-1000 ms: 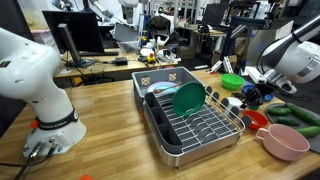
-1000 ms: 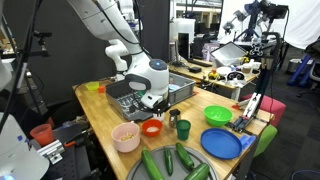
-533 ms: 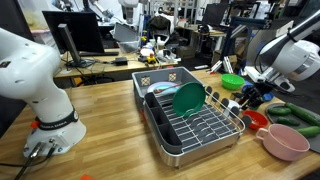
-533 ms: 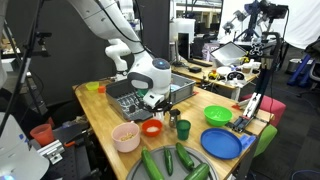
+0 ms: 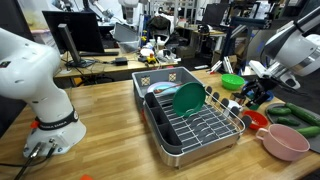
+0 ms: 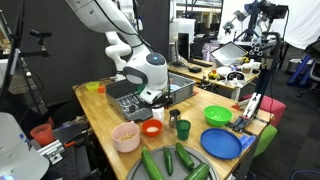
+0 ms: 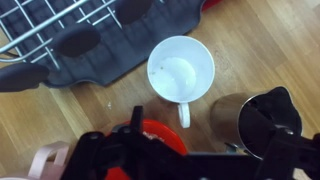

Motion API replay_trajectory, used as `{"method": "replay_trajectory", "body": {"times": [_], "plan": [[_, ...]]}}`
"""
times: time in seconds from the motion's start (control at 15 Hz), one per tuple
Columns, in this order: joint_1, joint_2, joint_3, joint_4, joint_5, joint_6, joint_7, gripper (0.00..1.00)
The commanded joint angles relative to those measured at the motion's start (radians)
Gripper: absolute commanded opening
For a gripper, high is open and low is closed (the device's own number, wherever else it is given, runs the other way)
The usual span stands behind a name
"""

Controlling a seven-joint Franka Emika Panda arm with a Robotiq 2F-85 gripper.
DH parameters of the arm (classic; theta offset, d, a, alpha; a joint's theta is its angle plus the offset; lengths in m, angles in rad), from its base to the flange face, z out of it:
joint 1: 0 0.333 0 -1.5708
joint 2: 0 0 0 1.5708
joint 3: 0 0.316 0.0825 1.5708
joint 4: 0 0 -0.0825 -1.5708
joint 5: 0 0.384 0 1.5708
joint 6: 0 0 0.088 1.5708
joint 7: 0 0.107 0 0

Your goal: Pour the things in the white mug into the pink bowl

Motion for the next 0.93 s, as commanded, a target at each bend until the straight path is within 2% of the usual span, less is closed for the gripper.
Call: {"method": "replay_trajectory", "body": {"times": [0.0, 0.27, 0.53, 0.6, 0.67, 0.87], "plan": [[-0.022, -0.111, 0.065, -0.117, 0.145, 0.071, -0.114, 1.0], [-0.024, -0.24, 0.127, -0.246, 0.4, 0.104, -0.287, 1.0], [-0.013, -0.386, 0.137, -0.395, 0.637, 0.067, -0.493, 1.0], [-0.012, -0.425, 0.134, -0.441, 0.664, 0.042, -0.53, 1.0], [0.078, -0.346, 0.048, -0.374, 0.608, 0.079, -0.461, 1.0], [0.075, -0.41, 0.052, -0.435, 0.635, 0.066, -0.497, 1.0]]}}
